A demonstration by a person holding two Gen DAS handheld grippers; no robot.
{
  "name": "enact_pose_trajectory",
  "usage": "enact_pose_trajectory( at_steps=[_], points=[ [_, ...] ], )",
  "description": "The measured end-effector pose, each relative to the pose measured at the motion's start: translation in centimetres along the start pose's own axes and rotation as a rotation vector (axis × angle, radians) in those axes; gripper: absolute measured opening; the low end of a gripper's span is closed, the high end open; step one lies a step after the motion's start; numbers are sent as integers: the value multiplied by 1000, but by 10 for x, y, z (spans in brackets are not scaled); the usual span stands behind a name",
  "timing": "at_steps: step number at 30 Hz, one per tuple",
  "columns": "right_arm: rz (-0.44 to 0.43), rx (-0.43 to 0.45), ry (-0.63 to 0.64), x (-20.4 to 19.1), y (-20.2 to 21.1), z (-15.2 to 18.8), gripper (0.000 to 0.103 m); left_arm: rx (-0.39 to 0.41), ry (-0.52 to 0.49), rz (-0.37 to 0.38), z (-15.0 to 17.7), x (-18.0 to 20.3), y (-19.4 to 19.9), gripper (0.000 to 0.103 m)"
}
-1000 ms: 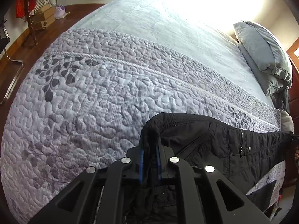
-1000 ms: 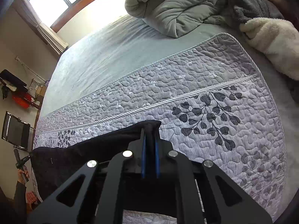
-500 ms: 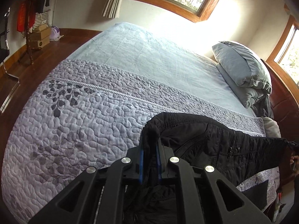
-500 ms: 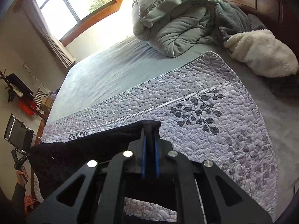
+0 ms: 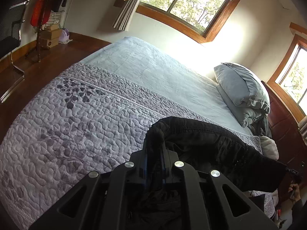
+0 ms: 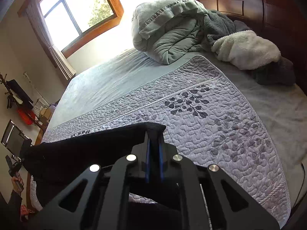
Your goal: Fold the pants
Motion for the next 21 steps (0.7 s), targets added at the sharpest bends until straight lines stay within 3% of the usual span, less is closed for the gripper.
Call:
enact_pose_trajectory(
  at_steps=[10,21],
  points=[
    [31,34,-3,17,37,63,8,19,60,12,30,-13,36,10],
    [48,50,-55,27,72,117,9,13,60,13,57,-16,62,10]
  ],
)
Point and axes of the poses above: each gripper's, at about its wrist camera, not at the fingertips, and y roughly against the way its jaws point, x to its right, z to its underside, the point moved 9 cm from there along -y, roughly the way its jaws point, and after that the axes turned 9 degrees about z, right-handed, at the moved point
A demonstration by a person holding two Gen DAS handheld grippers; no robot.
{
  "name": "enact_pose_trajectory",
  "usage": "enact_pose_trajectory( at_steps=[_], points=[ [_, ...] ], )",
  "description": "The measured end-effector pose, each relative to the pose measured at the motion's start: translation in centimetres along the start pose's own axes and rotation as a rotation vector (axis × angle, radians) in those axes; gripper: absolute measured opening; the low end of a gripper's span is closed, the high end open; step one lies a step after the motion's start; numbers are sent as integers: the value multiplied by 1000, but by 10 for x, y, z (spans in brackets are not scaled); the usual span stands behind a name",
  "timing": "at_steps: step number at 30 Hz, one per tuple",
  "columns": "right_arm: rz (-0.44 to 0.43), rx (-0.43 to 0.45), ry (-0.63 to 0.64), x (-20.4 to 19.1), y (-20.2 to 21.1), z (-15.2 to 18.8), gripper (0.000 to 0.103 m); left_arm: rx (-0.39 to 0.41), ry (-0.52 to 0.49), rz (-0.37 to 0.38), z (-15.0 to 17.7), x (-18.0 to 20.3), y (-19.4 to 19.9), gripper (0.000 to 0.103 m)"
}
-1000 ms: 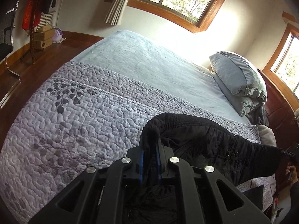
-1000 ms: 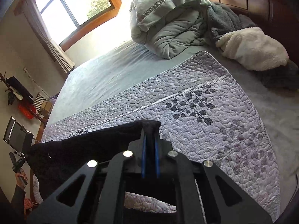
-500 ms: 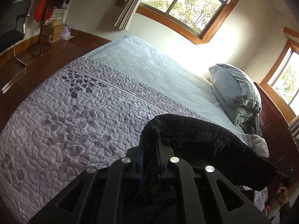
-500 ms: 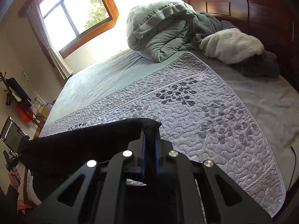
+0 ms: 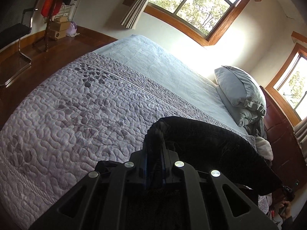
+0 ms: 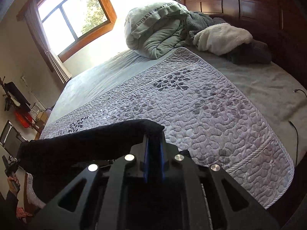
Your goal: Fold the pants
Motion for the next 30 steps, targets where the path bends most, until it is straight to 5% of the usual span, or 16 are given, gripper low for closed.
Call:
enact_pose_trajectory(
  at_steps=[11,24,28,30],
  points=[
    [26,-15,-104,30,6,53,11,6,-81,-2,28,-2,23,11],
    [88,-126,-131,45,-10,142,21,-95,-89,-134,105,-53,38,24],
    [106,-150,-182,55,-10,156,44,-131,-36,-244,125,-85,47,52],
    [113,-173,-217,61,-9,161,51,-128,6,-281,128,-98,57,57]
  ],
)
Point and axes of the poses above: each gripper's, at about its wrist camera, not at the fingertips, and y roughly against the way its jaws point, x to its right, z to its underside, the point moved 9 cm from there along -y, roughly the way its jaws point, and after that the axes turned 9 degrees about z, right-handed, at the moved point
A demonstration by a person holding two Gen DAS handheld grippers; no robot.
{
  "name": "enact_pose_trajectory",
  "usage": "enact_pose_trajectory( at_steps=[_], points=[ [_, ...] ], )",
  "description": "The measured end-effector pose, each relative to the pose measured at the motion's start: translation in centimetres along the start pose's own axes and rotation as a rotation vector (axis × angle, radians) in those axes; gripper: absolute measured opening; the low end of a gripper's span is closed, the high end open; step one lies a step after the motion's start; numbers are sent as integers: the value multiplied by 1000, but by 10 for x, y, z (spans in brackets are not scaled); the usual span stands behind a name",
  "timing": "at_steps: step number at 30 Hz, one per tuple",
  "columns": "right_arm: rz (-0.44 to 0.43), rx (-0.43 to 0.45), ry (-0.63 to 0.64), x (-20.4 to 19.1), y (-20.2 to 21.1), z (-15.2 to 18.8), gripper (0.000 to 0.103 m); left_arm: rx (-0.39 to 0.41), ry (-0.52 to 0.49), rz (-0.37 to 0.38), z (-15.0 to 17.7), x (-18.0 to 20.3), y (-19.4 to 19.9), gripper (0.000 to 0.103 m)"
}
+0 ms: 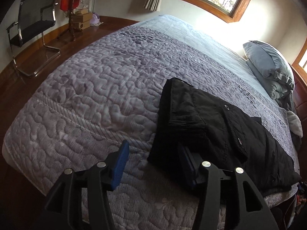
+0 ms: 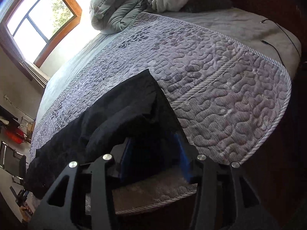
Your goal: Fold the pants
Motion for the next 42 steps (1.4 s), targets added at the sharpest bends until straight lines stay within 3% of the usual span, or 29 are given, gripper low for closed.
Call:
enact_pose_trajectory(
  at_steps=[3,4,8,13,17,19,23,25,26,27,28,30,34,37,42],
  points=[
    [-3,-34,-80,15,1,8,64,41,121,-14,2,-22,17,79],
    [-23,-42,-112,19,2,11,68,63,175,3,2,-27,24,82],
    [-138,-80,-267,30,7,29,70,102,351,177,6,-19,35,89],
    [-372,-111,-461,22,11,49,74,48,348,261,9,18,10,92],
    [-447,-123,-576,21,5,51,76,-9,360,277,12,34,-20,90],
    [-462,-102,-607,22,4,45,76,-37,358,274,14,39,-32,76],
    [-460,-114,-631,20,-9,35,76,-50,352,205,15,36,-38,58],
    [-430,-139,-613,17,-21,34,76,-55,355,206,15,34,-37,26],
    [-426,-145,-608,14,-26,33,75,-58,363,211,15,33,-35,23],
    [-420,-142,-604,13,-31,32,66,-60,368,212,16,32,-35,21],
    [-408,-140,-596,12,-35,29,41,-61,367,206,15,33,-34,18],
    [-377,-132,-567,9,-37,25,7,-48,365,196,10,36,-30,15],
    [-351,-87,-500,3,-26,20,4,-2,388,243,-8,36,-10,15],
    [-295,-166,-527,19,-52,45,3,-77,447,210,14,13,-30,15],
    [-296,-145,-481,18,-49,42,3,-76,436,206,20,8,-32,15]
  ],
)
Point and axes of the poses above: each gripper's, at about its wrist camera, not at the fingertips, and y roughly against the way its jaws point, x to its right, z to its underside, the point moved 9 cm from there along -y, roughly the way its jaws point, and after that the axes turned 9 degrees about z, right-handed, at the moved point
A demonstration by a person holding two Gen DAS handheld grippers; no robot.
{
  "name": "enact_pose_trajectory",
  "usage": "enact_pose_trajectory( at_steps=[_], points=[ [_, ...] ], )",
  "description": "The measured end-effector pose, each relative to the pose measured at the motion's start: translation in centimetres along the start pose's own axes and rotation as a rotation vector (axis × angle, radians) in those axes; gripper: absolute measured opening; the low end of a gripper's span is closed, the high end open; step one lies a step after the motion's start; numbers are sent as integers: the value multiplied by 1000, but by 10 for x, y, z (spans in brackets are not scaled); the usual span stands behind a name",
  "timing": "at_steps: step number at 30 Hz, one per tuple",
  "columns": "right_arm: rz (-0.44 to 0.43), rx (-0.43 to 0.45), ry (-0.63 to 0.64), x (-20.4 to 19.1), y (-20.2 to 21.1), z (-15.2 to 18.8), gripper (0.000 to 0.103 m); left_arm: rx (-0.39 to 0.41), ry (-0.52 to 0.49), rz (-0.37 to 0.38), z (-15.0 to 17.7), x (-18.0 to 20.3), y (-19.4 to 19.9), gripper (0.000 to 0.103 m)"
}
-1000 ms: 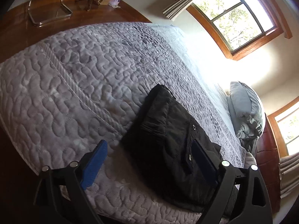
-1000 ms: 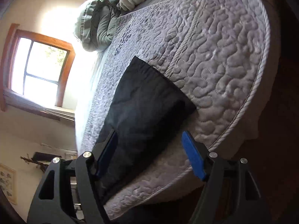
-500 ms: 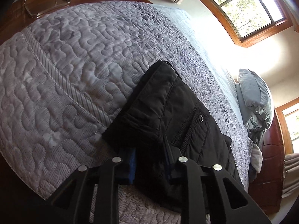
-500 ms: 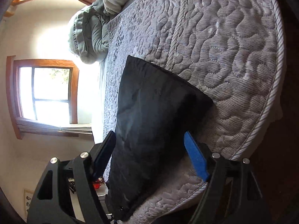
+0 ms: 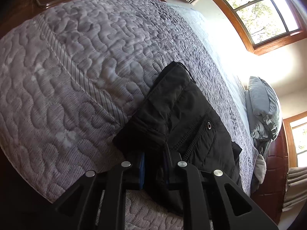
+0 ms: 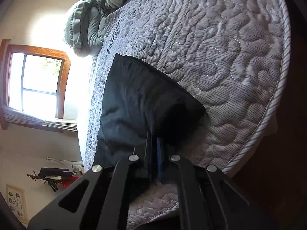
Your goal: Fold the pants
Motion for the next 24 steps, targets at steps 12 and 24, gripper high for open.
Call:
enact_pose_trajectory(
  at_steps=[12,24],
  points=[
    [22,-24,-47,13,-10,2,10,-9,-26,-29,3,2,-5,17],
    [-34,87,63,-35,44,-12,28,194,-298,-144,-25,68,55,88]
  ],
)
Point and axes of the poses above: each gripper's, at about its wrist camera, not at the fingertips, and y roughly against the way its jaws point, x to its right, z to its underside, the point moved 9 cm from there along -y, roughly the way its jaws point, and after that the axes turned 9 degrees about z, right-handed, at the moved point
